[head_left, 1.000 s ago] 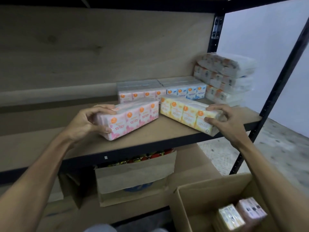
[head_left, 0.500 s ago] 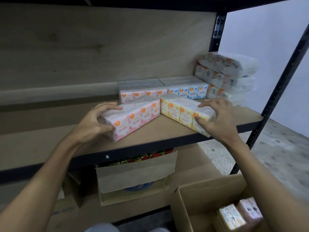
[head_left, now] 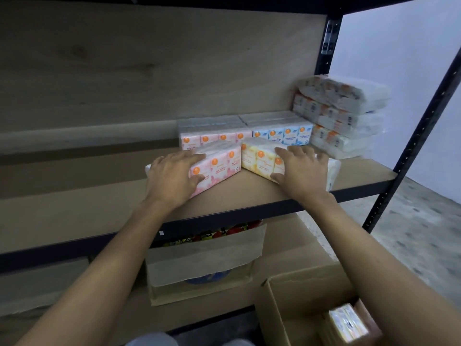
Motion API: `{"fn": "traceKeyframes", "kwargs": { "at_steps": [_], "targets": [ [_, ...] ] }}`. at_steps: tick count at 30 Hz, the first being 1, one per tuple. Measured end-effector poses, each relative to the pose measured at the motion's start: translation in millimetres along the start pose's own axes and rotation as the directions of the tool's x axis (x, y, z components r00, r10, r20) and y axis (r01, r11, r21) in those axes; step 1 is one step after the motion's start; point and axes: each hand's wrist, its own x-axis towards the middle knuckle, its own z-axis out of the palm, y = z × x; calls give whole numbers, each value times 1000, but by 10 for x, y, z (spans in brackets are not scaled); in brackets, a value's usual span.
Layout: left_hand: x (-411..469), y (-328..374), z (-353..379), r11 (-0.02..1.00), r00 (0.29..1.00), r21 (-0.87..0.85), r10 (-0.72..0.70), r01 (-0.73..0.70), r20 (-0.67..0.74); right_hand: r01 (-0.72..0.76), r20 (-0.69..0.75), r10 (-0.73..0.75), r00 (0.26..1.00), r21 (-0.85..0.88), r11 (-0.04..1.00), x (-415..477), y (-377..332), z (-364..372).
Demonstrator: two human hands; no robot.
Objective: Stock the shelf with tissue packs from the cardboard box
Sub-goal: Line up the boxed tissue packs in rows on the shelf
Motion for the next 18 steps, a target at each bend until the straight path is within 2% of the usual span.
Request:
{"fn": "traceKeyframes", "kwargs": {
  "at_steps": [7, 12, 15, 18],
  "targets": [
    [140, -192, -32, 996, 995, -75, 56, -50, 79, 124, -16, -123, 992, 105, 987, 114, 413, 41],
    [252, -295, -94, 988, 982, -147, 75, -49, 176, 159, 69, -177, 982, 213, 964, 288, 633, 55],
    [306, -268, -123, 997, 969, -77, 50, -33, 242, 116, 75, -134, 988, 209, 971, 313, 614, 65],
    [268, -142, -69, 999, 982, 4, 43, -45, 183, 102, 28, -107, 994, 157, 982, 241, 484, 116]
  ]
}}
